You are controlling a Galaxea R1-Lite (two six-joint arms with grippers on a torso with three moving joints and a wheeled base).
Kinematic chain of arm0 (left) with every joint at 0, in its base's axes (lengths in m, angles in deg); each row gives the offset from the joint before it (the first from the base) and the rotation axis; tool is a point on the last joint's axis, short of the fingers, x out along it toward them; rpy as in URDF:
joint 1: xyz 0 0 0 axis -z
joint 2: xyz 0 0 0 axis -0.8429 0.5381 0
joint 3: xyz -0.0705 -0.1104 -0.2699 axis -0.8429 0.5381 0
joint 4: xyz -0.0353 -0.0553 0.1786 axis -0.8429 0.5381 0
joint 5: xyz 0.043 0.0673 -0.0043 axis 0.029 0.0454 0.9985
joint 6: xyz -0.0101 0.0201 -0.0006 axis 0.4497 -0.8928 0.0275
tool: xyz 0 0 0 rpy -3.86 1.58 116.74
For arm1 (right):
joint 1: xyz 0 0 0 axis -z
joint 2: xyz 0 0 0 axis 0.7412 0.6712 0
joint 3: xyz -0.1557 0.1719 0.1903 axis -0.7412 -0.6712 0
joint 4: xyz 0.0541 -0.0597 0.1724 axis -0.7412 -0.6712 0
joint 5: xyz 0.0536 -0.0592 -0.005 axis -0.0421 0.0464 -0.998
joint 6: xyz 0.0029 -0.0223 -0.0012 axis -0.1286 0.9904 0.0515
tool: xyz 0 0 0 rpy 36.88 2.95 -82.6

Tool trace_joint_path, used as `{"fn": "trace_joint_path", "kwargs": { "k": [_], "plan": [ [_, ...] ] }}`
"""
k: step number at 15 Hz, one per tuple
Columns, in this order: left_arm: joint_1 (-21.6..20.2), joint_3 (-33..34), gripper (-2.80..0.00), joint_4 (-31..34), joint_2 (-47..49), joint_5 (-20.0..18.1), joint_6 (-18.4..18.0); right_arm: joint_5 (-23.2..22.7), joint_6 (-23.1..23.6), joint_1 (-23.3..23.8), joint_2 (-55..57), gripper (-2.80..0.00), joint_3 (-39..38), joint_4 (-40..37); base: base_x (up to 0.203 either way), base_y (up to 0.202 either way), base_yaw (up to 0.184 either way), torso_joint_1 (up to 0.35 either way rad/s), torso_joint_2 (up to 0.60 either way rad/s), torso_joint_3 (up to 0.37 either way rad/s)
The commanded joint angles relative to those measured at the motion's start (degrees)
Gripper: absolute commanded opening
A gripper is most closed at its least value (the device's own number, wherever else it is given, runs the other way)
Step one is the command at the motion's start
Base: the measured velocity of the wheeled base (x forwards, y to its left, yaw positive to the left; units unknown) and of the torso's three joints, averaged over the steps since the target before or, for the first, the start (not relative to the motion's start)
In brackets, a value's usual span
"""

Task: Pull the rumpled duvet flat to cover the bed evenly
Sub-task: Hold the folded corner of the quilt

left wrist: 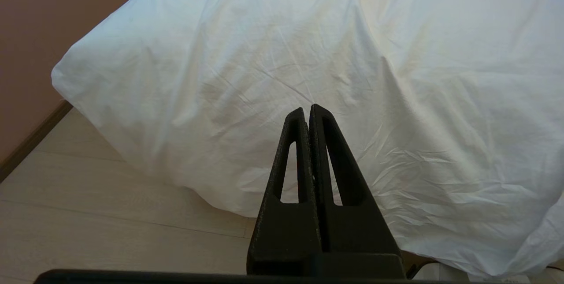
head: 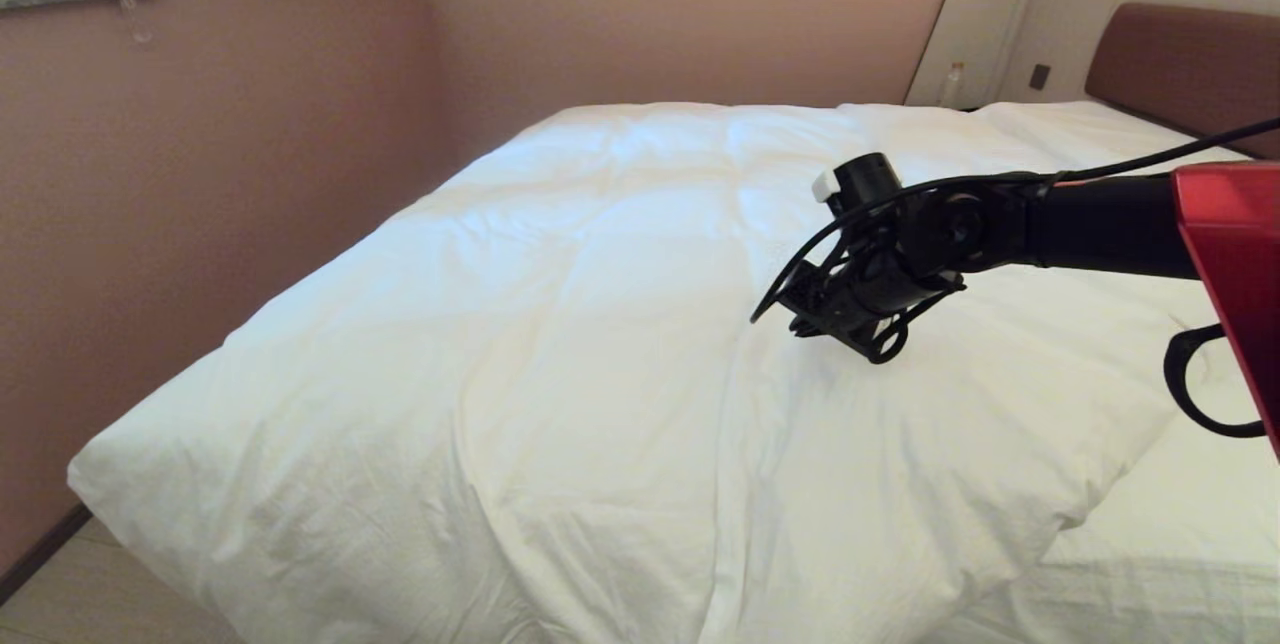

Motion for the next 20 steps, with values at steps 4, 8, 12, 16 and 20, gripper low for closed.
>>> {"fn": "trace_joint_path", "kwargs": {
  "k": [4,8,12,16,20],
  "plan": [
    [0.0,0.0,-2.8,0.0,0.0,-0.1,0.0,0.0,-0.3,0.0,1.8,-2.8,0.0,0.6,0.0,0.0,0.0,0.0,0.0,0.0],
    [0.1,0.0,-2.8,0.0,0.0,0.0,0.0,0.0,-0.3,-0.4,2.0,-2.8,-0.1,0.6,0.0,0.0,0.0,0.0,0.0,0.0],
    [0.0,0.0,-2.8,0.0,0.0,0.0,0.0,0.0,-0.4,-0.5,1.9,-2.8,-0.1,0.5,0.0,0.0,0.0,0.0,0.0,0.0],
    [0.0,0.0,-2.8,0.0,0.0,-0.1,0.0,0.0,-1.3,-0.8,1.9,-2.8,-0.1,0.6,0.0,0.0,0.0,0.0,0.0,0.0],
    [0.0,0.0,-2.8,0.0,0.0,0.0,0.0,0.0,-1.4,-0.8,1.7,-2.8,-0.1,0.6,0.0,0.0,0.0,0.0,0.0,0.0]
  ]
}}
